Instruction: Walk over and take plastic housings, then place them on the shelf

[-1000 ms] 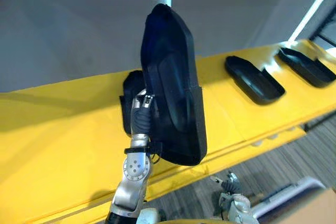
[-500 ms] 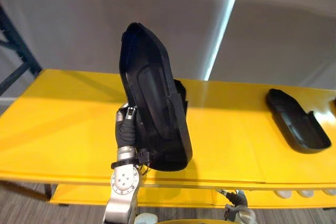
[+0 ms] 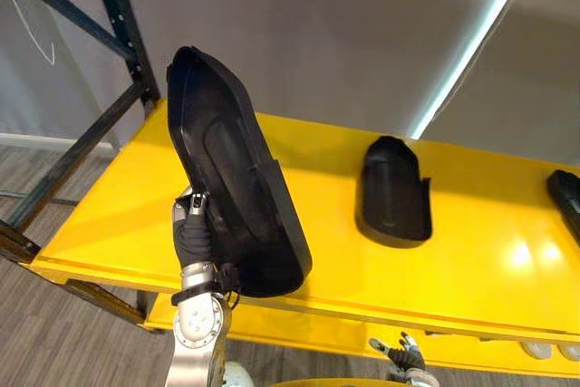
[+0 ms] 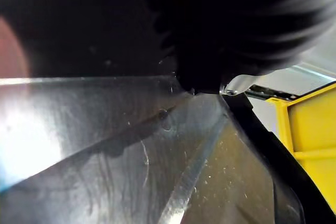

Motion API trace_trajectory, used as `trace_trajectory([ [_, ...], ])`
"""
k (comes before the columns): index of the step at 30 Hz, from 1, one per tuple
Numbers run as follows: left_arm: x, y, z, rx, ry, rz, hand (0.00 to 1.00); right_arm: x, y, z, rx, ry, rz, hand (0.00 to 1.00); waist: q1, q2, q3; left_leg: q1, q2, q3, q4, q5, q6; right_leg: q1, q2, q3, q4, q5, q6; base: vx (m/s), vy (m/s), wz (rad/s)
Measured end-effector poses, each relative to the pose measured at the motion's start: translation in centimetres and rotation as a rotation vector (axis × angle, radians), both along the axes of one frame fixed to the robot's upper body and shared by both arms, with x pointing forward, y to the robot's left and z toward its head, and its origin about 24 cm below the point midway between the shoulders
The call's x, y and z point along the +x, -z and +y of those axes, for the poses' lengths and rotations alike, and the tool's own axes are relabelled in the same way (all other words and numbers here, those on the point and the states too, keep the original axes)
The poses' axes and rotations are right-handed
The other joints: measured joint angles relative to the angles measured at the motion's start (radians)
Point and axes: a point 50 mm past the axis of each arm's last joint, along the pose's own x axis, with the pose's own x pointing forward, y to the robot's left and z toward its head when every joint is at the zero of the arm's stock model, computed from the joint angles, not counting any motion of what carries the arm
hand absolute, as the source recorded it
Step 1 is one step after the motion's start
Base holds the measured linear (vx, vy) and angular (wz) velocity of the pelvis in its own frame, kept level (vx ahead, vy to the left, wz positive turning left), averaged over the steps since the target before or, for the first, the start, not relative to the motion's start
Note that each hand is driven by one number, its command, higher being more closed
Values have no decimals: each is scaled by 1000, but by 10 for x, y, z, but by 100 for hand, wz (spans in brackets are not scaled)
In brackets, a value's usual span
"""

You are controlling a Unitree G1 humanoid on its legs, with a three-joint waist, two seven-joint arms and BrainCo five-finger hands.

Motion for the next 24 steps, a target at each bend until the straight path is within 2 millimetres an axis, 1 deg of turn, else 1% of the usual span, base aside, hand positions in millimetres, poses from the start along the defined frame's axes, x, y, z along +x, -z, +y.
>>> trace_trajectory([
  [1, 0, -1, 0, 14, 10, -3, 100, 4, -1, 2, -3, -20, -10, 0, -2, 5, 3, 20, -4, 15, 6, -11, 20, -5, -3, 1, 31, 15, -37, -10, 332, -8],
  [2, 2, -2, -2, 15, 22, -12, 100, 7, -2, 3, -9, -39, -18, 0, -6, 10, 5, 35, -4, 31, -4, -26, 48, -25, 18, 29, 125, -85, -20, -7, 271, 2],
  [3, 3, -3, -4, 13, 29, -15, 100, 7, -2, 4, -9, -42, -19, 0, -7, 9, 4, 37, -6, 34, -11, -29, 52, -41, 40, 57, 182, -146, 0, -8, 161, 12],
  [4, 3, -2, -7, 6, 40, -15, 100, 9, -3, 3, -7, -46, -23, 0, -4, 11, 6, 45, -9, 42, -24, -33, 59, -85, 88, 121, 280, -258, 23, -22, 33, 3],
  [5, 3, 0, -8, 1, 39, -5, 100, 8, -2, 5, 1, -59, -24, 0, -4, 14, 7, 58, -7, 45, -42, -31, 58, -121, 169, 206, 376, -358, 61, -51, -34, -11],
  [6, 4, 3, -10, -7, 42, 11, 100, 10, -3, 5, 2, -64, -29, 0, -3, 23, 13, 78, -10, 53, -47, -29, 55, -125, 254, 261, 408, -446, 71, -61, -86, -19],
  [7, 4, 4, -11, -12, 45, 15, 100, 10, -3, 5, 3, -66, -27, 0, -2, 23, 14, 84, -14, 58, -49, -29, 55, -123, 278, 284, 406, -477, 62, -89, -113, -21],
  [8, 5, 7, -15, -22, 56, 25, 100, 8, -2, 6, 3, -72, -19, 0, -6, 28, 13, 86, -25, 57, -47, -31, 58, -118, 306, 340, 385, -528, 36, -91, -103, -11],
  [9, 6, 10, -22, -27, 74, 41, 100, 4, -1, 5, 1, -66, -8, 0, -8, 46, 10, 84, -25, 34, -50, -27, 51, -113, 333, 356, 378, -525, 22, -87, -98, -6],
  [11, 6, 10, -28, -15, 101, 43, 100, 1, -1, 2, -3, -55, -11, 0, -7, 52, 13, 89, -24, 13, -76, -10, 38, -114, 345, 353, 376, -521, 7, -44, -86, 6],
  [13, 7, 8, -35, -5, 142, 34, 100, -7, 1, 0, -3, -38, 10, 0, -9, 58, 10, 93, -20, -3, -102, 14, 18, -96, 353, 330, 365, -515, -4, -21, -119, 22],
  [14, 8, 7, -37, 7, 159, 28, 100, -11, 2, -2, -4, -26, 20, 0, -8, 61, 9, 99, -18, -18, -123, 26, 18, -81, 363, 322, 345, -505, -17, -28, -84, 17],
  [16, 8, 7, -37, 14, 163, 26, 100, -13, 2, -2, -4, -23, 23, 0, -7, 67, 4, 106, -8, -36, -147, 38, 8, -65, 381, 313, 309, -487, -25, -15, -67, 5],
  [18, 8, 7, -36, 15, 160, 27, 100, -13, 2, -2, -3, -23, 24, 0, -6, 73, -4, 105, 4, -35, -168, 50, 7, -59, 398, 316, 268, -461, -29, -5, -20, -9],
  [19, 8, 7, -34, 18, 153, 28, 100, -13, 2, -1, -1, -23, 23, 0, -6, 74, -8, 105, 11, -28, -180, 58, 1, -56, 407, 321, 241, -443, -29, -18, 27, -22],
  [20, 8, 7, -30, 25, 137, 30, 100, -13, 2, 0, 3, -24, 23, 0, -6, 69, -11, 106, 20, -16, -189, 62, 4, -52, 418, 332, 207, -420, -30, -22, 36, -24],
  [24, 8, 10, -19, 63, 100, 42, 100, -12, 2, 4, 6, -45, 22, 0, -4, 59, -20, 108, 33, 23, -193, 62, 4, -48, 431, 371, 148, -373, -23, -18, 73, -34],
])
